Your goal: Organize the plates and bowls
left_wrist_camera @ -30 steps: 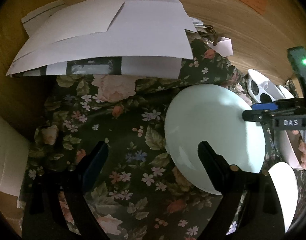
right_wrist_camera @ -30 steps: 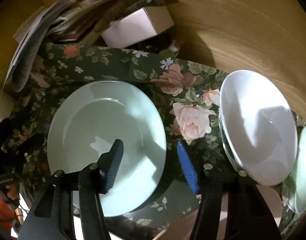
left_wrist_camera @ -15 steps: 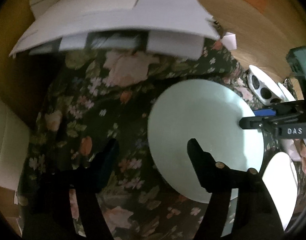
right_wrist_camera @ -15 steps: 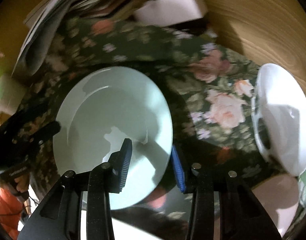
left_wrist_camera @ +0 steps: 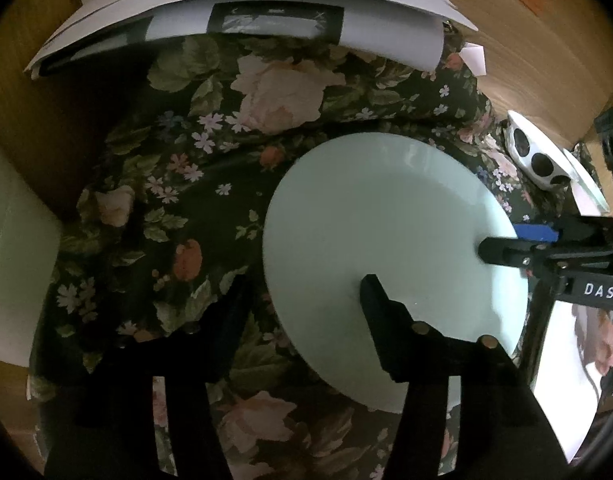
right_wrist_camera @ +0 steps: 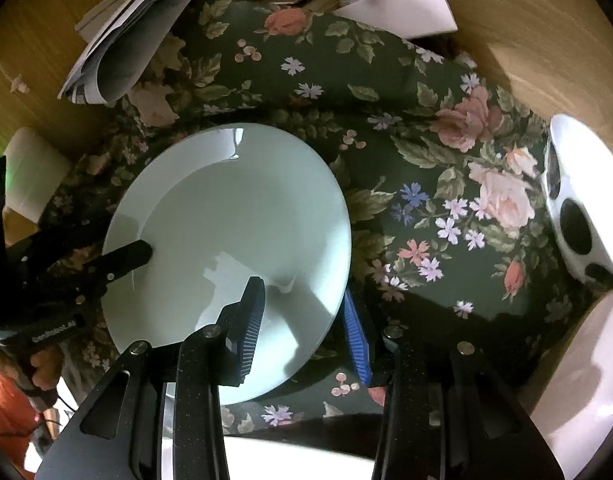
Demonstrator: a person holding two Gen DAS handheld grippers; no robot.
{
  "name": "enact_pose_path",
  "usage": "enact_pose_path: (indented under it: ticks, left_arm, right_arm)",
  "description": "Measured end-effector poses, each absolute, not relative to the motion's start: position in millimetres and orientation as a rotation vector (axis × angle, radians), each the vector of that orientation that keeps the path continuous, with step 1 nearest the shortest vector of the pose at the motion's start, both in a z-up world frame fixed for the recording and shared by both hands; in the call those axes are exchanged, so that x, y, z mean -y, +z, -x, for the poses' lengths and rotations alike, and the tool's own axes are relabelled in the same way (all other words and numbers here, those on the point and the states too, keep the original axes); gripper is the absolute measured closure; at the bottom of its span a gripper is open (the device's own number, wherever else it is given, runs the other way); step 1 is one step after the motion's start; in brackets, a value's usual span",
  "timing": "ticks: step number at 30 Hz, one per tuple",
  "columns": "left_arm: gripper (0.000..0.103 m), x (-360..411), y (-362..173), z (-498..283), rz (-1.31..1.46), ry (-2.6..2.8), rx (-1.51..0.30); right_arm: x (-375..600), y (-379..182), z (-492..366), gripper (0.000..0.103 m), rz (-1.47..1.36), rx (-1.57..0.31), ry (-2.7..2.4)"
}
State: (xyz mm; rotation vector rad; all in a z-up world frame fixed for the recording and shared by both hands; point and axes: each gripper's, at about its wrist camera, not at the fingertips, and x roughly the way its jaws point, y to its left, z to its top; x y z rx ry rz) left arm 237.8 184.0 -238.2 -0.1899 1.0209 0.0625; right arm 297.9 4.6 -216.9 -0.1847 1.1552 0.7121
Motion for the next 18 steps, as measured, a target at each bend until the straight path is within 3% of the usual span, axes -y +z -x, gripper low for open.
enact_pose_path:
  ticks: [18]
  left_arm:
    - [0.052, -187, -216, -234, 0.239, 0.027, -0.964]
  right_arm:
    - [-1, -210, -297, 0.067, 0.154, -1.105, 0.755]
